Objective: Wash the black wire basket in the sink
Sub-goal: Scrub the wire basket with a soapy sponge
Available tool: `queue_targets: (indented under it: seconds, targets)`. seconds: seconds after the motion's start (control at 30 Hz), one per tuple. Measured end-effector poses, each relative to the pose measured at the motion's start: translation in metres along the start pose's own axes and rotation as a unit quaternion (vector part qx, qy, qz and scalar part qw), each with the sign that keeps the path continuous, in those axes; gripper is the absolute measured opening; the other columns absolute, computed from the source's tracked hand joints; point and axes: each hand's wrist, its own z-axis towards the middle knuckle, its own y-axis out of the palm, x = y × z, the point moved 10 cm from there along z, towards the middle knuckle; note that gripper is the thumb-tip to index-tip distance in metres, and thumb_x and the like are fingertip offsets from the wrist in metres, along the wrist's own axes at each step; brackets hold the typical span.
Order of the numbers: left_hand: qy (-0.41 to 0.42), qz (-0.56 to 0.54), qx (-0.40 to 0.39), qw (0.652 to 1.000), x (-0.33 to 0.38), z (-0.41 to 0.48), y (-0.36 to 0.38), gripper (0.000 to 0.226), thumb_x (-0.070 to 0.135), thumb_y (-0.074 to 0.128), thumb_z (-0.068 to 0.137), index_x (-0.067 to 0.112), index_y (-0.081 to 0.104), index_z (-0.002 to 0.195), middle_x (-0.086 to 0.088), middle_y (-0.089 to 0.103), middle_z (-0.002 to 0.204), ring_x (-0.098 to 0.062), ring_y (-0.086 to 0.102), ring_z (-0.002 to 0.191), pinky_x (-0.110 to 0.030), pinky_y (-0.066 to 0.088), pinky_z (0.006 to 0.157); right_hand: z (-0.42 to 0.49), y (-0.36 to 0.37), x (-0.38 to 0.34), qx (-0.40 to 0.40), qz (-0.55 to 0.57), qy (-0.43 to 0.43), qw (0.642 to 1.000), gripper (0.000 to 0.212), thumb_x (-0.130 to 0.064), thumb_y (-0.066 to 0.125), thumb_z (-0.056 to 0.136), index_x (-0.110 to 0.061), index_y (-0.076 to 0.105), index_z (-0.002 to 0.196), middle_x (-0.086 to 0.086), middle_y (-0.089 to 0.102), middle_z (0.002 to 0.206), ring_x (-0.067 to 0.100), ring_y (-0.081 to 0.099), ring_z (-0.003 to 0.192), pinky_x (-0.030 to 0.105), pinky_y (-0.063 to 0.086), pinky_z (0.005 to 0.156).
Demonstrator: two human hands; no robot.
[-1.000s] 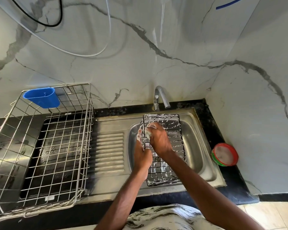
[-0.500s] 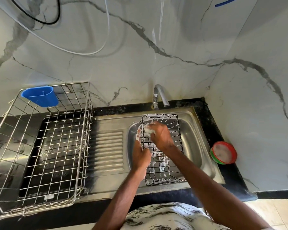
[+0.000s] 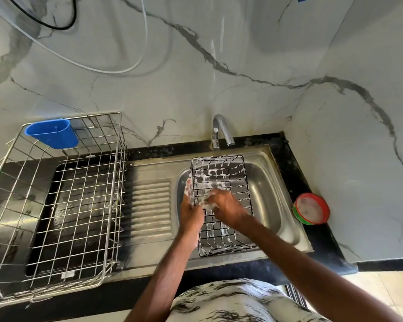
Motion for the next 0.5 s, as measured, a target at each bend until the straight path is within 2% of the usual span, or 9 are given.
queue_targets:
  seconds: [0.1, 0.17, 0.23, 0.33, 0.4, 0.47, 0.5]
  targets:
    - [0.023, 0.055, -0.005, 0.998, -0.023, 0.02, 0.004, 0.103, -0.009, 0.044, 0.084, 0.079, 0.03, 0.133, 0.013, 0.04, 0.161, -0.055, 0.038, 0.137, -0.075, 0.037, 0.106, 0.025, -0.028, 0.006, 0.037, 0.01, 0.025, 0.999, 0.044, 0.014, 0.057, 0.085, -0.01, 0.073, 0.118, 0.006, 0.065, 0.121, 0.021, 0.069, 0.098, 0.022, 0.059, 0.071]
    - [0.025, 0.058, -0.01, 0.998, -0.015, 0.016, 0.007, 0.108, -0.015, 0.039, 0.083, 0.078, 0.029, 0.137, 0.018, 0.036, 0.162, -0.055, 0.035, 0.139, -0.076, 0.031, 0.109, 0.039, -0.056, 0.008, 0.096, 0.015, 0.041, 0.994, 0.043, 0.014, 0.06, 0.084, -0.009, 0.073, 0.118, 0.009, 0.065, 0.122, 0.022, 0.069, 0.096, 0.027, 0.061, 0.075]
    - [0.019, 0.045, -0.015, 0.999, -0.004, 0.007, 0.007, 0.111, -0.018, 0.037, 0.078, 0.077, 0.033, 0.136, 0.018, 0.035, 0.163, -0.053, 0.032, 0.143, -0.076, 0.027, 0.111, 0.043, -0.062, 0.007, 0.119, 0.009, 0.054, 0.991, 0.042, 0.014, 0.058, 0.085, -0.009, 0.073, 0.118, 0.011, 0.065, 0.125, 0.023, 0.069, 0.098, 0.029, 0.062, 0.079]
    - [-0.018, 0.01, -0.001, 1.0, -0.005, 0.006, 0.0, 0.106, -0.02, 0.042, 0.081, 0.063, 0.033, 0.147, 0.008, 0.043, 0.16, -0.043, 0.047, 0.139, -0.061, 0.049, 0.106, 0.023, -0.03, -0.009, 0.086, 0.003, 0.01, 0.996, 0.038, 0.0, 0.041, 0.099, -0.011, 0.075, 0.11, 0.01, 0.067, 0.118, 0.021, 0.071, 0.093, 0.025, 0.061, 0.068]
    - [-0.044, -0.035, 0.008, 0.998, -0.003, 0.003, -0.006, 0.1, -0.021, 0.043, 0.088, 0.05, 0.027, 0.156, 0.003, 0.05, 0.153, -0.031, 0.059, 0.131, -0.049, 0.057, 0.097, -0.004, -0.001, -0.014, 0.06, 0.021, -0.016, 0.998, 0.05, -0.013, 0.025, 0.105, -0.009, 0.075, 0.099, 0.01, 0.069, 0.107, 0.021, 0.072, 0.085, 0.021, 0.059, 0.064]
    - [-0.073, -0.068, 0.016, 0.995, -0.004, 0.0, -0.012, 0.1, -0.027, 0.037, 0.084, 0.037, 0.024, 0.161, 0.001, 0.057, 0.14, -0.023, 0.063, 0.116, -0.036, 0.057, 0.076, -0.03, 0.022, -0.014, 0.006, 0.037, 0.012, 0.999, 0.035, -0.002, 0.039, 0.097, -0.006, 0.074, 0.094, 0.013, 0.071, 0.098, 0.023, 0.071, 0.079, 0.023, 0.058, 0.063]
    - [-0.077, -0.07, 0.022, 0.994, -0.005, 0.0, -0.015, 0.103, -0.029, 0.034, 0.081, 0.033, 0.023, 0.162, 0.0, 0.053, 0.146, -0.021, 0.062, 0.112, -0.033, 0.053, 0.072, -0.04, 0.032, -0.012, -0.032, 0.043, 0.026, 0.998, 0.026, 0.0, 0.048, 0.094, -0.006, 0.074, 0.093, 0.013, 0.07, 0.094, 0.023, 0.07, 0.077, 0.028, 0.058, 0.064]
